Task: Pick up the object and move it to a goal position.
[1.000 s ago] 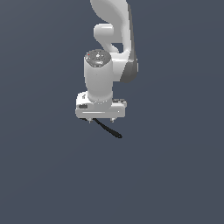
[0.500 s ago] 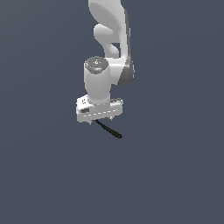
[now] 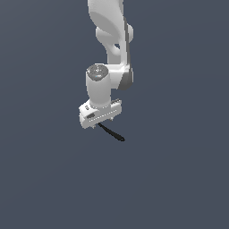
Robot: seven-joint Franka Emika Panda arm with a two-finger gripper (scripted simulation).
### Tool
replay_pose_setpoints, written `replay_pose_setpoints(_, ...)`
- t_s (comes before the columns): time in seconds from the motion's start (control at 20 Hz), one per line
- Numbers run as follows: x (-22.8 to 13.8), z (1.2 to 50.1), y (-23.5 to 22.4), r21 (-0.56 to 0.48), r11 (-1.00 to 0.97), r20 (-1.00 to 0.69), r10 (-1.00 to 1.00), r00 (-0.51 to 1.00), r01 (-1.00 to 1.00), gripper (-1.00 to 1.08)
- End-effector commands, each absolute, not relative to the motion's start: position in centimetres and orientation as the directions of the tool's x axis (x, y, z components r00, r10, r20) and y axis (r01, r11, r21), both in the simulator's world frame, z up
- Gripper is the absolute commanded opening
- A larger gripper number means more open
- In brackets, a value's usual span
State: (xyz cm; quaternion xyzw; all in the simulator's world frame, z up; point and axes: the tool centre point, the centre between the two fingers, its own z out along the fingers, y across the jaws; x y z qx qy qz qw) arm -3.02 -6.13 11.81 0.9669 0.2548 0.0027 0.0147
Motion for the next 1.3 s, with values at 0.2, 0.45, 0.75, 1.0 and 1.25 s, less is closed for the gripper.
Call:
replay_pose_setpoints(0.2,-4.6,9.9,-6.4,0.020,-0.774,-0.006,0.633,0.774,0.633,1.00)
replay_pose_setpoints(0.45,-5.9,8.6,-6.5,0.012,-0.688,-0.006,0.725,0.688,0.725,1.00)
replay_pose_setpoints(0.75,-7.1,7.5,-6.5,0.005,-0.603,-0.003,0.798,0.603,0.798,1.00)
replay_pose_setpoints(1.0,-7.7,6.9,-6.5,0.001,-0.556,-0.001,0.831,0.556,0.831,1.00)
replay_pose_setpoints(1.25,-7.9,6.7,-6.5,0.000,-0.537,0.000,0.844,0.537,0.844,1.00)
